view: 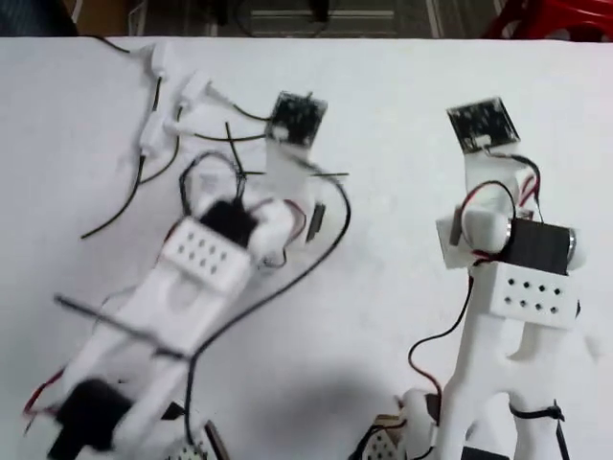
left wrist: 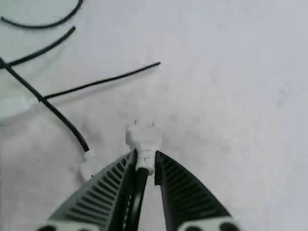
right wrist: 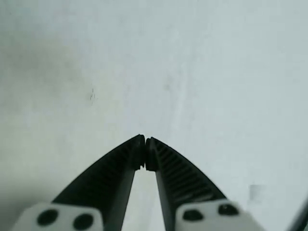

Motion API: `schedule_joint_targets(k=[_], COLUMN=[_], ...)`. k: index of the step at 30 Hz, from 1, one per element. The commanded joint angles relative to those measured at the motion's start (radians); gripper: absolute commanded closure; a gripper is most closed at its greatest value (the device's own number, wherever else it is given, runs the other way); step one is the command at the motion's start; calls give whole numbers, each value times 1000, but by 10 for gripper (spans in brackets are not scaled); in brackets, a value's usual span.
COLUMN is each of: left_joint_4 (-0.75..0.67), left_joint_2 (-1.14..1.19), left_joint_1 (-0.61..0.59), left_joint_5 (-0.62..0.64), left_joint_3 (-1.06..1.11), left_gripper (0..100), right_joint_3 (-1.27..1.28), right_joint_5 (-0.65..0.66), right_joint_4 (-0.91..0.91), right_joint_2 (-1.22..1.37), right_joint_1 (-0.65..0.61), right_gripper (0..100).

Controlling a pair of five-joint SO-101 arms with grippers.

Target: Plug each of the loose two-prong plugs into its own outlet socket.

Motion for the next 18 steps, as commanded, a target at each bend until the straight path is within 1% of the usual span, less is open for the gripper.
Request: schedule_joint_targets(k=[1, 5, 9, 12, 13, 18], left_joint_4=[295, 477, 637, 772, 798, 798], left_joint_2=[186, 321, 424, 490, 507, 536], left_joint_1=[-41, -91, -124, -125, -122, -117], left_joint_5=[28, 72, 78, 173, 215, 361], left_joint_3=[-353, -565, -741, -842, -864, -875], left_gripper=[976, 976, 976, 976, 976, 976], right_joint_3=[77, 209, 376, 512, 554, 686], right_joint_5=[-3, -3, -3, -3, -3, -3], right_joint_4=[2, -13, -113, -202, -229, -323], right_joint_2=[-30, -30, -30, -25, -30, -30], right_joint_1=[42, 44, 44, 44, 44, 44], right_gripper=[979, 978, 978, 978, 978, 978])
